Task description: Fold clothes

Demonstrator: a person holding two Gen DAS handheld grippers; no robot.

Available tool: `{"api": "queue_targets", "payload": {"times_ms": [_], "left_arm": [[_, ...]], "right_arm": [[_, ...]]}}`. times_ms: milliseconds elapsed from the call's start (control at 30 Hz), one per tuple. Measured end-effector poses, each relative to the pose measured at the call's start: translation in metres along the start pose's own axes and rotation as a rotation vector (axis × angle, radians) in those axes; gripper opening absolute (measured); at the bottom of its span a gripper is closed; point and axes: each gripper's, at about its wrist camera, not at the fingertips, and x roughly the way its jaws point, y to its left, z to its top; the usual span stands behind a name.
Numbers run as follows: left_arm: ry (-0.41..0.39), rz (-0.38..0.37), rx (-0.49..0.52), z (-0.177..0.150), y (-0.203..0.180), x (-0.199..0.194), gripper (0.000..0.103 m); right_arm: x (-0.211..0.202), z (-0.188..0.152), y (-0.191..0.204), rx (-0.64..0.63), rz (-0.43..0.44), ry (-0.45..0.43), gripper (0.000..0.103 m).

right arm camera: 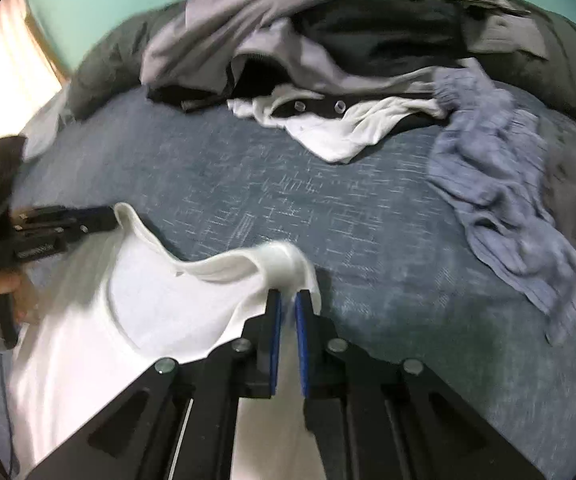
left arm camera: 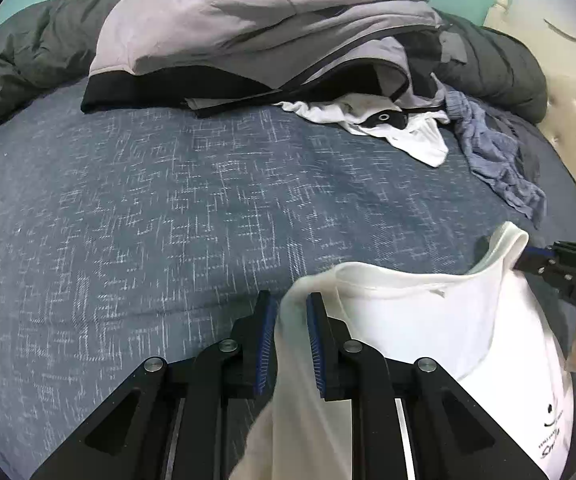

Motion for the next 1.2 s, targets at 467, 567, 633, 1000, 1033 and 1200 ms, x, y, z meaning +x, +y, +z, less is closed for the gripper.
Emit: {"api": "queue_targets", "payload": {"times_ms": [467,567,633,1000,1033,1200], "left_arm": [[-0.043,-0.023,-0.076,-0.011,0.009,-0.036,0.02],[-0.036,-0.046,-0.09,-0.024,0.016,-0.06,0.02],[-0.03,-0.062,-0.1,-0.043,0.019,-0.08,0.02],[0.0,-0.079,-0.158,-0.183,0.025,-0.176,0.027],[0.003,-0.078,-0.168,-0.196,0.026,-0.181,0.03],[0.02,-0.085,-0.255,-0.252,0.032,-0.197,0.035]], "right_arm": [[-0.036,-0.005,-0.012,0.097,0.006,-0.071,0.007],[-0.069,-0.037,-0.005,0.133,0.079,-0.097,0.007],[-0.093,-0.063,0.004,0.163,0.128,-0.115,0.007],[-0.181,-0.213,0.054,0.296,0.198,-0.192,0.008],[-0.187,-0.226,0.056,0.31,0.196,-0.204,0.008],[-0.206,-0.277,0.064,0.378,0.221,-0.251,0.013]]}}
